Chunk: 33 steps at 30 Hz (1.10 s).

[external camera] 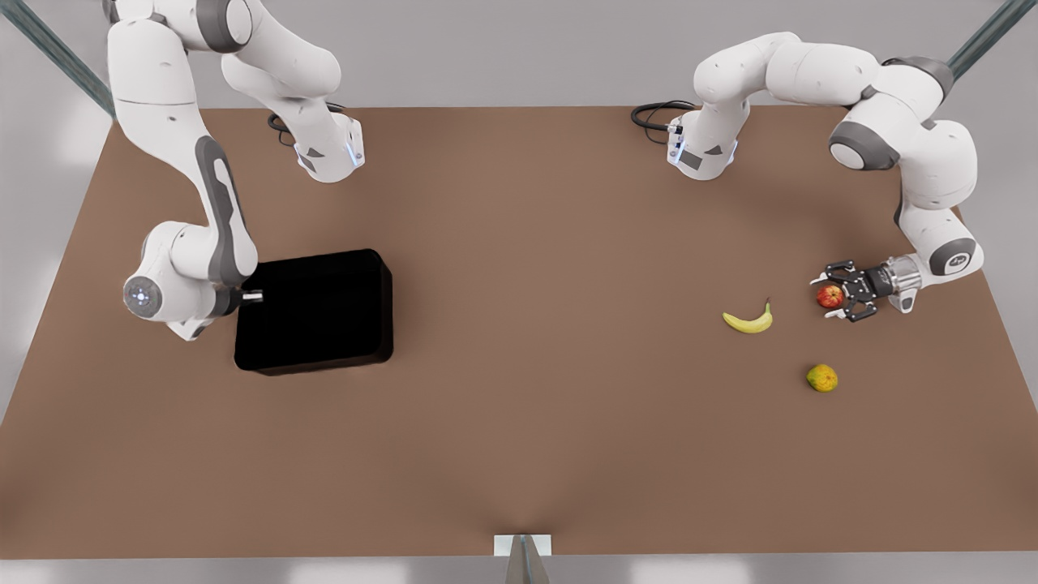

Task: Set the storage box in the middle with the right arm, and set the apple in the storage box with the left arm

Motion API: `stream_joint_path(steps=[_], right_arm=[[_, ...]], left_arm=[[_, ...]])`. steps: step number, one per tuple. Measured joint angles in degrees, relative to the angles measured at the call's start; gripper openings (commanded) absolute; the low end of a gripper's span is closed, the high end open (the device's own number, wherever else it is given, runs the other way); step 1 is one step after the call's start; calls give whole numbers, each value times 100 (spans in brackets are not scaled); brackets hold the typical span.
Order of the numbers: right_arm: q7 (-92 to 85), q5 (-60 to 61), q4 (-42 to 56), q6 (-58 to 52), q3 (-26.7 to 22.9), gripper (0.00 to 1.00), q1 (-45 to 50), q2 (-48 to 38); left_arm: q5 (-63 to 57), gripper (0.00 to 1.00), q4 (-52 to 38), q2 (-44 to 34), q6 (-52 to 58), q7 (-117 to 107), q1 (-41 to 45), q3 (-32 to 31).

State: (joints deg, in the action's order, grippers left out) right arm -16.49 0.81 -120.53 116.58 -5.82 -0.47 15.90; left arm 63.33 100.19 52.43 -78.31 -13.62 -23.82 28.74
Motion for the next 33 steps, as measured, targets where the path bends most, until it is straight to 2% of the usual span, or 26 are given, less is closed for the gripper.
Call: stream_joint_path(steps=[1,2,4,6,12,13,17,18,20,21,23,28,29,30,33], right_arm=[[-9,2,243,-153,2,21,398,46],[57,12,747,-538,1,21,771,244],[302,25,1831,-1274,-7,21,1528,775],[511,97,2347,-1314,10,21,2049,1122],[618,667,4040,-1486,7,21,3008,2316],[610,686,4238,-1489,10,21,3028,2503],[610,976,4677,-1393,72,21,3177,2972],[626,1037,4736,-1371,69,21,3176,3046],[644,1190,5149,-1366,72,21,3177,3371],[644,1265,5278,-1285,72,21,3189,3502],[937,1420,5308,-877,93,21,3255,3629],[1241,1643,5470,-680,168,22,3291,3755],[1245,1636,5470,-681,169,88,3291,3771],[1231,1629,5462,-681,169,100,3291,3771],[1199,1613,5462,-685,170,100,3290,3764]], left_arm=[[5,87,-5,4,-2,0,0,1],[9,76,-5,4,-8,1,0,3],[20,71,-8,4,-8,0,0,9],[32,66,-8,4,0,-9,0,9],[39,67,-26,13,-8,0,0,9],[39,71,-26,22,-16,1,0,9],[40,76,-53,83,-40,8,-4,9],[40,55,-57,83,-52,0,-4,9],[29,44,-62,83,-45,-16,-6,9],[15,44,-99,74,-37,-62,-4,9],[-20,38,-132,33,2,-108,-8,9],[-105,38,-243,-469,31,-1190,5,-54],[-99,38,-310,-665,25,-1767,18,-220],[-85,38,-317,-836,7,-2193,36,-374],[7,38,-412,-1332,-150,-2770,92,-1125]])
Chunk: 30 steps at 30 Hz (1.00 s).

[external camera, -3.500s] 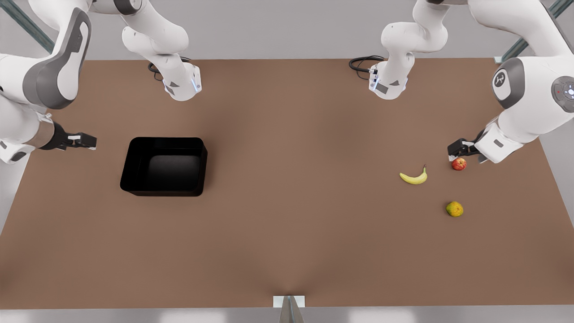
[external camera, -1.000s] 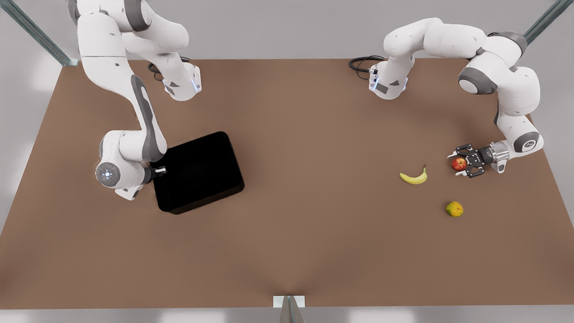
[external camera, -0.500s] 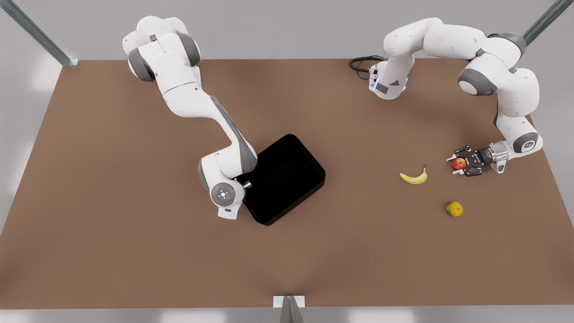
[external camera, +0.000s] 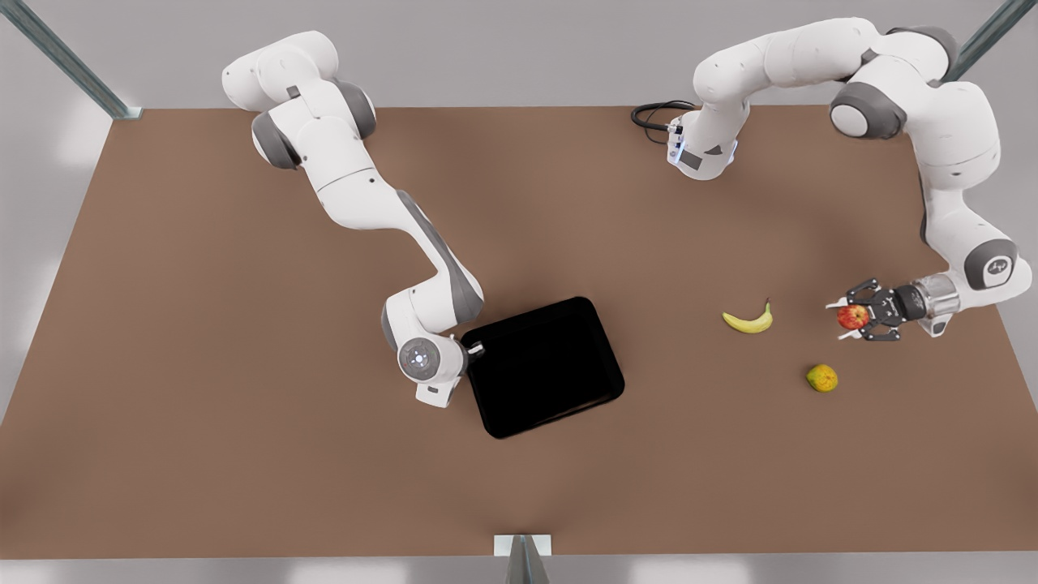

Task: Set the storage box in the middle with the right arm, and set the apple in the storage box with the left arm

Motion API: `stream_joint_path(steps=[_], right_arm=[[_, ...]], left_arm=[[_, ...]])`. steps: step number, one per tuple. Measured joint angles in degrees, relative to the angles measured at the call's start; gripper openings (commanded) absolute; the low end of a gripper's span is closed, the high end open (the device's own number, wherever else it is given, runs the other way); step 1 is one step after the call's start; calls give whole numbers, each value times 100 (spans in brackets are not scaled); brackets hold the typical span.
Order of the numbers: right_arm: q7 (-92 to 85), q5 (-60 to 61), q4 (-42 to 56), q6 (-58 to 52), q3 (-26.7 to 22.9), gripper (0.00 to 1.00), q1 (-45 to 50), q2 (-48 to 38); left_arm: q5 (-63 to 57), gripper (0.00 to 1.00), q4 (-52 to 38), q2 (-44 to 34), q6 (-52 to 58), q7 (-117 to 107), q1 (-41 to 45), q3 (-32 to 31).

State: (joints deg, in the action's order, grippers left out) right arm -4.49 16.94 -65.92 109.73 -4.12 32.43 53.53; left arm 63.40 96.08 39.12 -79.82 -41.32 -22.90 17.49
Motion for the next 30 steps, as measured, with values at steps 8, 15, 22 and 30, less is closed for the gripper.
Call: stream_joint_path(steps=[8,15,22,30], right_arm=[[244,30,85,-1902,0,100,-915,-1341],[690,-1791,-2170,-2805,224,100,-3247,-4149],[687,-1870,-2098,-2808,245,100,-3311,-4244],[678,-1949,-2036,-2782,245,100,-3285,-4227]], left_arm=[[617,39,377,-1214,-1745,-1313,2376,-195],[192,39,-176,-1510,-3747,-5067,5006,-185],[-3157,40,-2195,40,-4906,-8697,6721,-179],[-6023,100,-2705,922,-4766,-9000,7349,-189]])
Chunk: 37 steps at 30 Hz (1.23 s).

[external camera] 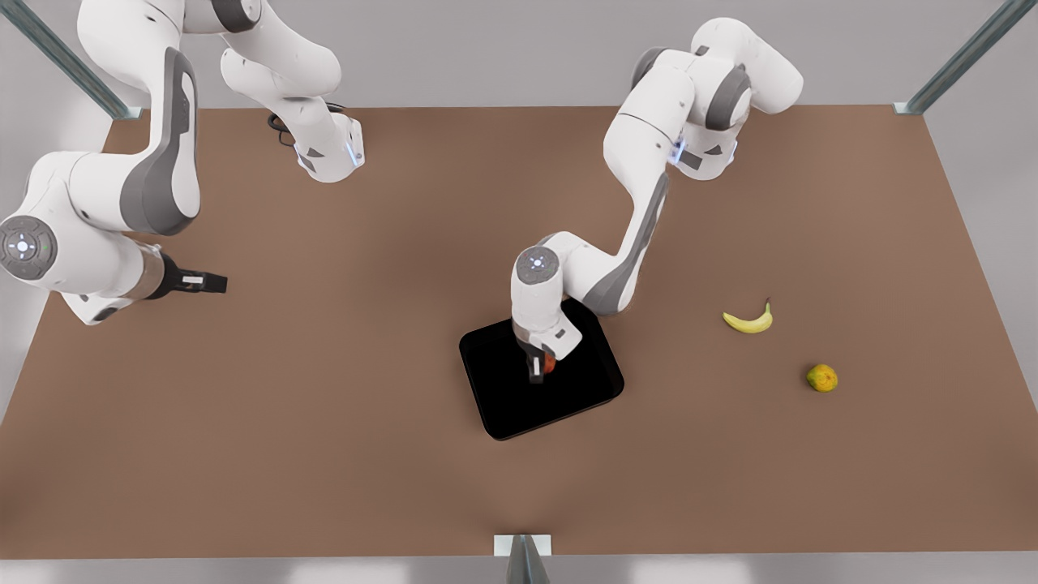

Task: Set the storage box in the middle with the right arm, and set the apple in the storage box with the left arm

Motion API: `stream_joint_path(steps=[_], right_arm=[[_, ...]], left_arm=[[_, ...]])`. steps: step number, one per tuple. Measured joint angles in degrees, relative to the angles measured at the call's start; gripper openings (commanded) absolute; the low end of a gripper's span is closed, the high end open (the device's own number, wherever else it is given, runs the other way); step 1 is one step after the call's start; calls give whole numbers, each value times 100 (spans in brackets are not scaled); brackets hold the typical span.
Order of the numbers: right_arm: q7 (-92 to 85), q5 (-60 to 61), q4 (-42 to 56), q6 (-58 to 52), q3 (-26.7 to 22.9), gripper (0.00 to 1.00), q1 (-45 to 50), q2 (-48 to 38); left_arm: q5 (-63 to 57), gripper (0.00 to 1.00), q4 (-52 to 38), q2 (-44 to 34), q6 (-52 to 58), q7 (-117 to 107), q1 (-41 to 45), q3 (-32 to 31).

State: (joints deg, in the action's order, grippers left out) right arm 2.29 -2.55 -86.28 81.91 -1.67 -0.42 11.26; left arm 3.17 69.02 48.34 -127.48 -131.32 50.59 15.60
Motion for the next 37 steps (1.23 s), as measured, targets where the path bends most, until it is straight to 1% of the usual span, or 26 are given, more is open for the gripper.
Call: stream_joint_path(steps=[5,6,7,8,9,10,11,12,13,14,15,16,17,18,19,20,21,22,23,24,25,28,30,32,34,37], right_arm=[[-27,-20,5,22,0,100,0,25],[-42,-120,51,26,0,100,3,25],[-68,-131,58,26,0,100,3,26],[-70,-132,58,26,0,100,6,26],[-70,-132,58,26,0,100,0,26],[-70,-132,58,26,0,100,-1,26],[-78,-132,60,26,0,100,7,18],[-79,-132,67,21,0,100,1,17],[-87,-132,67,13,0,100,-5,17],[-88,-132,67,9,0,100,-2,17],[-88,-132,67,9,0,100,-2,17],[-88,-132,59,17,0,100,-13,10],[-88,-132,50,26,0,100,-14,-2],[-88,-132,49,26,0,100,-12,-17],[-88,-132,49,26,0,100,-14,-18],[-88,-132,49,24,0,100,-12,-14],[-88,-132,49,26,0,100,-9,-10],[-88,-132,49,26,0,100,-10,-10],[-88,-132,49,26,0,100,-14,-10],[-88,-132,49,26,0,100,-14,-10],[-88,-132,49,24,0,100,-16,-10],[-88,-132,58,25,0,100,-14,-11],[-88,-132,52,26,0,100,-11,-10],[-88,-132,51,26,0,100,-17,-10],[-88,-132,58,26,0,100,-8,-16],[-88,-132,58,24,0,100,-15,-13]], left_arm=[[1491,100,-25,-107,94,247,29,59],[1564,100,-32,-349,142,277,-26,69],[1524,100,-10,-754,417,612,-325,113],[1485,100,3,-983,867,1511,-469,126],[1447,100,280,-1435,1680,3320,-566,381],[1398,100,684,-1923,2103,5182,-589,862],[1365,100,1278,-2488,2196,6736,-602,1331],[1341,100,1961,-3217,2221,8100,-707,1705],[1321,100,2136,-3513,2580,9462,-748,2196],[1303,100,2124,-3732,3143,11216,-769,2771],[1268,100,2127,-3997,3384,12220,-778,3043],[1160,100,2151,-4384,3476,12649,-1162,2691],[935,100,2142,-4805,3761,12760,-3339,443],[717,100,2105,-4966,3967,12770,-4865,-1010],[553,100,1872,-4837,4258,12934,-5404,-1470],[423,100,996,-4253,4992,12959,-5518,-1552],[312,100,331,-3772,5259,12912,-5117,-1574],[220,100,318,-3761,5204,12904,-4640,-1677],[133,100,984,-4049,4569,12895,-4733,-1738],[68,100,1903,-4543,3905,12895,-4944,-1755],[20,100,2159,-4687,3703,12895,-5091,-1760],[-62,100,2150,-4675,3712,12875,-5360,-1795],[-85,100,2011,-4419,3891,12861,-5210,-1742],[-98,100,914,-3615,4557,12768,-4705,-1739],[-110,100,815,-3539,4600,12766,-4840,-1743],[-122,100,823,-3541,4583,12763,-4809,-1744]])
